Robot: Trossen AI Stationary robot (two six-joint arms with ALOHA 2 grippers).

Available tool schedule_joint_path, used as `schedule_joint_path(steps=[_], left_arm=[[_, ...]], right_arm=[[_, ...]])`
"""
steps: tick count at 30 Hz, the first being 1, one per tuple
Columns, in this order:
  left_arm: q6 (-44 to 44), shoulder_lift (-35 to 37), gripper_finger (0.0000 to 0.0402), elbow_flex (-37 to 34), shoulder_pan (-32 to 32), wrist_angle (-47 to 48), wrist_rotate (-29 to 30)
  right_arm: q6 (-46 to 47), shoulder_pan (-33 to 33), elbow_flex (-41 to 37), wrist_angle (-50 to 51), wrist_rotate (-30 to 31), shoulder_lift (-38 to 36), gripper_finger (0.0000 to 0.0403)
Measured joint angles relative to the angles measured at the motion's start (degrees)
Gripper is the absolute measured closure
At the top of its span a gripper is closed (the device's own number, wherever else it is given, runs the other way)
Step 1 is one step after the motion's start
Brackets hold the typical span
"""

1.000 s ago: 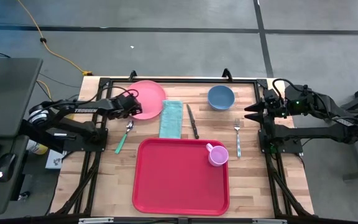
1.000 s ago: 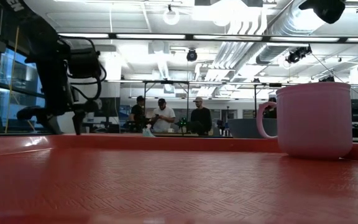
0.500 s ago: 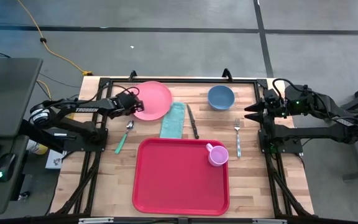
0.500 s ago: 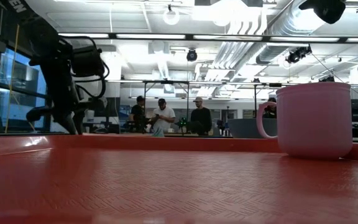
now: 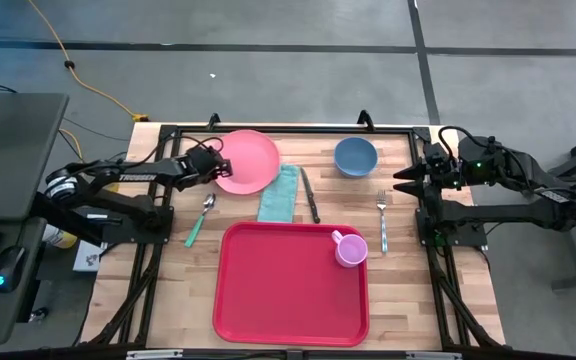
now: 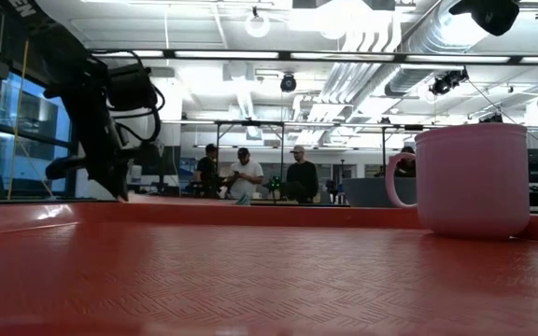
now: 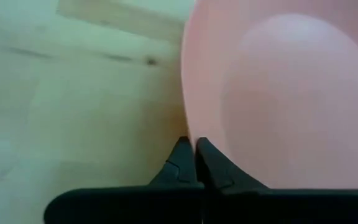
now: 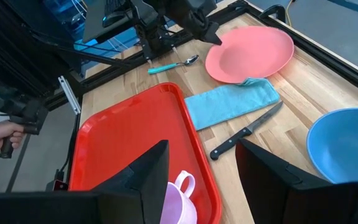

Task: Set up tray
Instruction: Put the pink plate on the red serving tray to the bottom left of the pink mug

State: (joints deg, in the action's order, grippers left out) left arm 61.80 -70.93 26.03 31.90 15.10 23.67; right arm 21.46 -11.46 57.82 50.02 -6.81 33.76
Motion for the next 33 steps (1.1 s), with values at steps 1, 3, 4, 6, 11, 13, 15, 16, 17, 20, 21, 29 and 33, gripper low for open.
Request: schedule_joint_path(steps=[1, 3, 4, 6, 11, 13, 15, 16, 17, 20, 21, 29, 33], left_arm=[[-0.20, 0.67, 0.0387, -0.01, -0.02, -0.49, 0.79], [-0.52, 2.19, 0.0387, -0.03, -0.02, -1.19, 1.83], [-0.54, 3.22, 0.0387, -0.03, -0.02, -1.25, 2.41], [-0.60, 5.42, 0.0387, -0.03, -0.04, -0.89, 3.61], [-3.32, 11.09, 0.0388, -0.08, -0.02, -1.10, 6.36], [-4.79, 13.55, 0.0388, -0.10, -0.02, -0.93, 6.84], [-7.06, 16.13, 0.0388, -0.12, -0.02, -1.64, 7.00], [-8.24, 17.52, 0.0388, -0.12, -0.04, -1.63, 6.99], [-9.26, 18.93, 0.0388, -0.12, -0.04, -1.48, 7.01], [-11.82, 23.11, 0.0388, -0.12, -0.04, -1.54, 7.17], [-12.50, 24.42, 0.0388, -0.12, -0.04, -1.60, 7.21], [-14.03, 32.52, 0.0388, -0.08, -0.04, -2.15, 7.48], [-16.03, 35.17, 0.0388, -0.08, -0.04, -6.08, 4.32]], right_arm=[[-0.02, -0.01, 0.00, 0.00, 0.00, 0.00, 0.0237], [-0.05, 0.00, 0.00, 0.00, 0.00, -0.01, 0.0238], [-0.05, -0.01, 0.00, 0.00, 0.00, -0.01, 0.0237], [-0.07, 0.00, 0.00, 0.00, 0.00, 0.00, 0.0237], [-0.68, -0.01, 0.00, -0.01, 0.02, 0.00, 0.0238], [-0.92, 0.00, 0.00, -0.05, 0.05, 0.00, 0.0237], [-0.99, -0.02, 0.00, -0.06, 0.33, 0.00, 0.0238], [-1.08, 0.00, 0.00, -0.05, 0.37, 0.00, 0.0238], [-1.16, -0.02, 0.00, -0.07, 0.42, 0.00, 0.0237], [-1.16, 0.00, -0.36, -0.51, 0.42, -0.02, 0.0238], [-1.16, 0.00, -0.47, -0.38, 0.40, -0.01, 0.0237], [-1.72, -0.01, -0.55, -1.09, 0.42, 0.70, 0.0238], [-3.28, 0.00, -0.59, -4.78, 0.88, 1.89, 0.0238]])
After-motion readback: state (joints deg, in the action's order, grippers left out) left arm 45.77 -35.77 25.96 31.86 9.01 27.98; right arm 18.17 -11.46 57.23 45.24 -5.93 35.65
